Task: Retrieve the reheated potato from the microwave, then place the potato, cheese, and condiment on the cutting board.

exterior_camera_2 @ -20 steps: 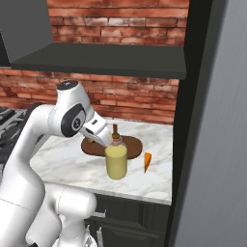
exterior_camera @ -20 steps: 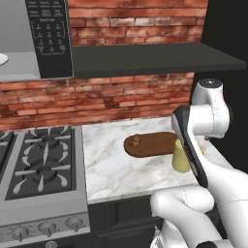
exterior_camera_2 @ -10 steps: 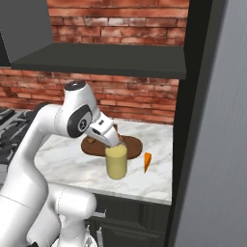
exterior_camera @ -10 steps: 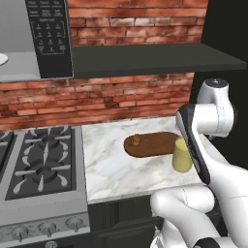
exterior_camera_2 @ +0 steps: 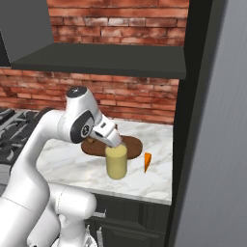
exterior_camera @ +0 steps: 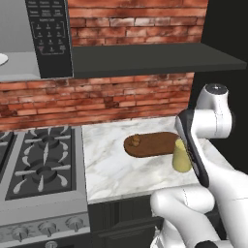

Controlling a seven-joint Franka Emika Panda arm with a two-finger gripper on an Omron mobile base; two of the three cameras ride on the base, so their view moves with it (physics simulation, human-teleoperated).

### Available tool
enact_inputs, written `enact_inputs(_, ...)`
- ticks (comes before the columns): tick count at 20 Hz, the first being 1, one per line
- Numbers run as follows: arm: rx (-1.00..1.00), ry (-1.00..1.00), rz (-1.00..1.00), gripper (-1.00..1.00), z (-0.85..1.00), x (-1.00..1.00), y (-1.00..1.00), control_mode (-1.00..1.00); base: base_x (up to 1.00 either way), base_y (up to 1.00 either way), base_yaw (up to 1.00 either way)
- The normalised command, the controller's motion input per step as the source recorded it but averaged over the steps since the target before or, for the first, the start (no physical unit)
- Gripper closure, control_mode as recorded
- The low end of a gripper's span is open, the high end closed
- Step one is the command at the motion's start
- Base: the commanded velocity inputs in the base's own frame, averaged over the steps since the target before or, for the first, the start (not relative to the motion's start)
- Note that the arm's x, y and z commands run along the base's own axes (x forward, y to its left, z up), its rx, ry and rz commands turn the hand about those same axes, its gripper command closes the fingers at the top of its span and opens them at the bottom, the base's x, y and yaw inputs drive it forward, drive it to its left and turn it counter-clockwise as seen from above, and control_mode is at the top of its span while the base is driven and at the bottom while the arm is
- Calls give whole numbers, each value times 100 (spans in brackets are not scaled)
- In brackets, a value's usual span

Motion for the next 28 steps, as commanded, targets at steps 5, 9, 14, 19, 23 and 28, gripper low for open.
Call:
enact_inputs(5,0,-4,0,-100,-17,28,0,-100,0,0,0)
enact_inputs(9,0,0,0,-100,-10,36,-8,-100,0,0,0)
enact_inputs(14,-3,0,0,-100,-10,26,-9,-100,0,0,0)
enact_inputs(19,-3,0,0,-100,-21,17,-6,-100,0,0,0)
enact_inputs(23,-1,-3,0,-100,-29,21,-2,-100,0,0,0)
enact_inputs(28,0,-4,0,-100,-14,25,-8,-100,0,0,0)
